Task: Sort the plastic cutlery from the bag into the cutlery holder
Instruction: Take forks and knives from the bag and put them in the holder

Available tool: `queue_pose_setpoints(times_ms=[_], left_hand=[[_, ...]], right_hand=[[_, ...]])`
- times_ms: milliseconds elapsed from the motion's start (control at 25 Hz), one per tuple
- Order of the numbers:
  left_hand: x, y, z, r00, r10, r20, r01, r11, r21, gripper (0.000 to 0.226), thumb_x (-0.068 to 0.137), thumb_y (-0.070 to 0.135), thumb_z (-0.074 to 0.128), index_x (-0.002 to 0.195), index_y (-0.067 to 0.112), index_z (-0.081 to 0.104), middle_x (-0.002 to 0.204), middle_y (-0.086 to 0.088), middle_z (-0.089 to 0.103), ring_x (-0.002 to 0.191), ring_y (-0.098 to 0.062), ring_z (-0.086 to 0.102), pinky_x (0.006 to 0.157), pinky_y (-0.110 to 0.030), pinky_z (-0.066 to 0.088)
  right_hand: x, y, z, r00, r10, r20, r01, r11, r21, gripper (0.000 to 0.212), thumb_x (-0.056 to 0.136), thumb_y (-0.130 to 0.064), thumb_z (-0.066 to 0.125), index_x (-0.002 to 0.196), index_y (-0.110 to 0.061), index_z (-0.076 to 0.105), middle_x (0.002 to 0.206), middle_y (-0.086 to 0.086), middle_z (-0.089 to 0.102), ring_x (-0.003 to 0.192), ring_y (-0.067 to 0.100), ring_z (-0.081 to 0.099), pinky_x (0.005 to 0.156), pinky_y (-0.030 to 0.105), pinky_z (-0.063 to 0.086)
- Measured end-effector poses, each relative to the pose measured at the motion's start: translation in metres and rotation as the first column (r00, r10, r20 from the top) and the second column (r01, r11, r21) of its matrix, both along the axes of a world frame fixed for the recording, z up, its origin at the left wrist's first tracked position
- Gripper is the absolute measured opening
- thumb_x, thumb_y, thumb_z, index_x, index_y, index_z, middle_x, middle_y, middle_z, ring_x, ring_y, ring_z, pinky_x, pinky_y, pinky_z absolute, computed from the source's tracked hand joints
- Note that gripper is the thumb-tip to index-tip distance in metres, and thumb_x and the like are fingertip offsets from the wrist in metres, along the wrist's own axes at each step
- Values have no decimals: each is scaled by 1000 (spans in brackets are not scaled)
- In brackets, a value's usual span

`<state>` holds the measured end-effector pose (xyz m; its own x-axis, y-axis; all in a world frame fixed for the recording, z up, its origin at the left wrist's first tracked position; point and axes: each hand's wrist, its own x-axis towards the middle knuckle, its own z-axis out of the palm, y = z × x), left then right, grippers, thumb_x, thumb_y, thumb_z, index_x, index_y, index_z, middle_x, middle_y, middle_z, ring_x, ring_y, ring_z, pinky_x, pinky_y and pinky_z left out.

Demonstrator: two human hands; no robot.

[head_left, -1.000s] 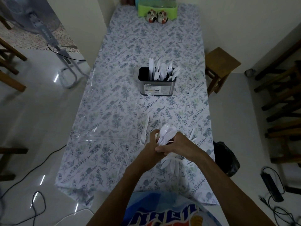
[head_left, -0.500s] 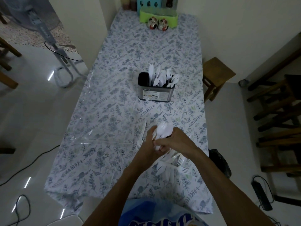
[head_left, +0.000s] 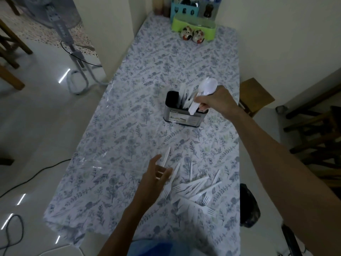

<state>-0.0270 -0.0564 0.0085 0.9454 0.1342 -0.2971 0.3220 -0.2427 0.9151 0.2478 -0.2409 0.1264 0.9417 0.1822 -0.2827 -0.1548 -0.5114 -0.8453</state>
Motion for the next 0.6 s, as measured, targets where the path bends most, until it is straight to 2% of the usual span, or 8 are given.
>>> queue_pose_setpoints(times_ms=[200, 360, 480, 600], left_hand=[[-1, -1, -9, 999, 12, -36, -13, 1000, -27, 50, 97, 50, 49, 142, 36, 34, 93, 4, 74, 82, -7, 72, 77, -29, 59], [11, -6, -11, 997, -58, -45, 57, 998, -16, 50, 98, 50, 49, 143, 31, 39, 94, 5, 74, 82, -6, 72, 78, -31, 59], [23, -8, -10, 997, -70, -44, 70, 997, -15, 54, 97, 52, 49, 144, 27, 40, 93, 5, 74, 81, -7, 72, 79, -35, 61], [33, -12, -5, 992, -101, -72, 102, 995, 7, 50, 96, 54, 47, 140, 31, 41, 96, 7, 73, 82, -4, 71, 78, -31, 60]], right_hand=[[42, 9, -14, 998, 61, -27, -63, 996, -71, 32, 69, -28, 88, 90, -6, 79, 81, 13, 78, 78, 28, 77, 83, 54, 61], [47, 9, -23, 997, 78, 13, -76, 993, -95, 28, 73, -26, 87, 90, -5, 79, 80, 13, 78, 75, 26, 77, 80, 49, 63], [50, 2, -21, 993, 111, 35, -106, 986, -126, 25, 74, -27, 87, 87, -7, 79, 79, 10, 78, 73, 18, 76, 75, 34, 64], [38, 2, -24, 985, 129, 118, -110, 982, -153, 19, 78, -25, 85, 76, -9, 76, 68, 1, 74, 57, 2, 68, 58, 16, 57]])
